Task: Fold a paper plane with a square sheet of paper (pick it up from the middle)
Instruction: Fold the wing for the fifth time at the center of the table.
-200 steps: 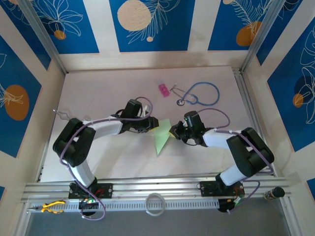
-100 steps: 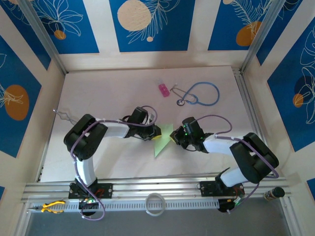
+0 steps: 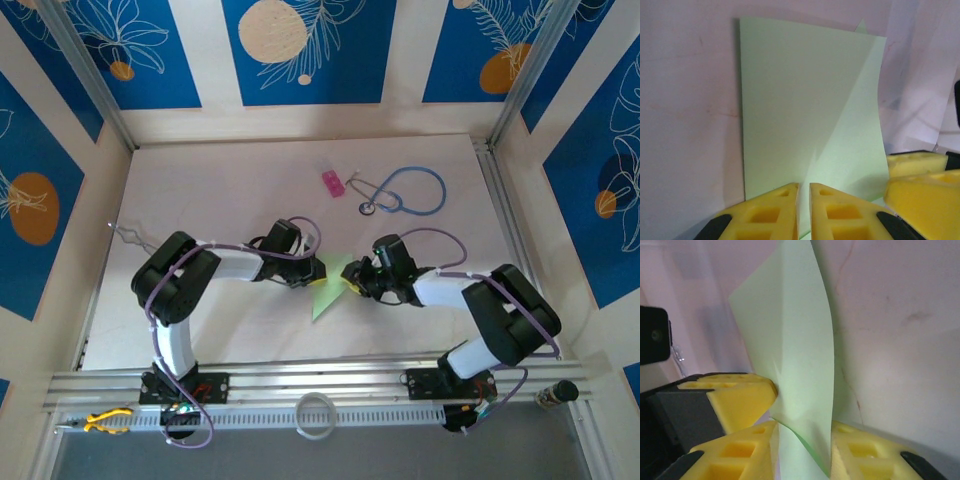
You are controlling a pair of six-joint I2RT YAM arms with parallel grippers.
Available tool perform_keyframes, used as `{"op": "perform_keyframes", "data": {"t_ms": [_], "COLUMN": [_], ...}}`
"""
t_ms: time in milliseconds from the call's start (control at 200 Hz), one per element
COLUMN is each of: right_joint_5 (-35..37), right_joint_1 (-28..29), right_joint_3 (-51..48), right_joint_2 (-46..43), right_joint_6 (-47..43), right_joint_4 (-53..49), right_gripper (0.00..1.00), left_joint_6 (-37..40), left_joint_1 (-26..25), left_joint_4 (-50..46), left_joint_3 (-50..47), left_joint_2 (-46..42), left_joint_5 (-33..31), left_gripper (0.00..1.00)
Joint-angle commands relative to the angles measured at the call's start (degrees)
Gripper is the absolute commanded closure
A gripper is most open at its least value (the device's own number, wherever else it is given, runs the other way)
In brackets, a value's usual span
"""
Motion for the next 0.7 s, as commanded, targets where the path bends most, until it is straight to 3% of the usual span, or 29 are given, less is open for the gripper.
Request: {"op": "perform_keyframes", "data": {"t_ms": [0, 435, 695], "right_joint_5": [-6.3, -16.2, -18.5], "right_joint_1": [-2.1, -7.0, -8.6], "right_joint_3": [0.9, 5.7, 8.2], "right_joint_2": [1.6, 9.3, 11.6], "right_joint_6": [-4.3, -9.1, -12.1], "right_joint_4": [2.7, 4.8, 1.3], "right_gripper": [0.68, 0.69, 0.82], "left_joint_6": [2.8, 2.2, 2.0], "left_joint_1": [-0.1, 0.5, 1.0], "left_joint_4": [-3.5, -1.1, 0.7], "left_joint_3": [0.4, -1.1, -1.4], "left_joint_2": [1.0, -0.1, -1.7], "left_joint_5": [-0.6, -0.1, 0.3], "left_gripper": [0.85, 0.86, 0.84]}}
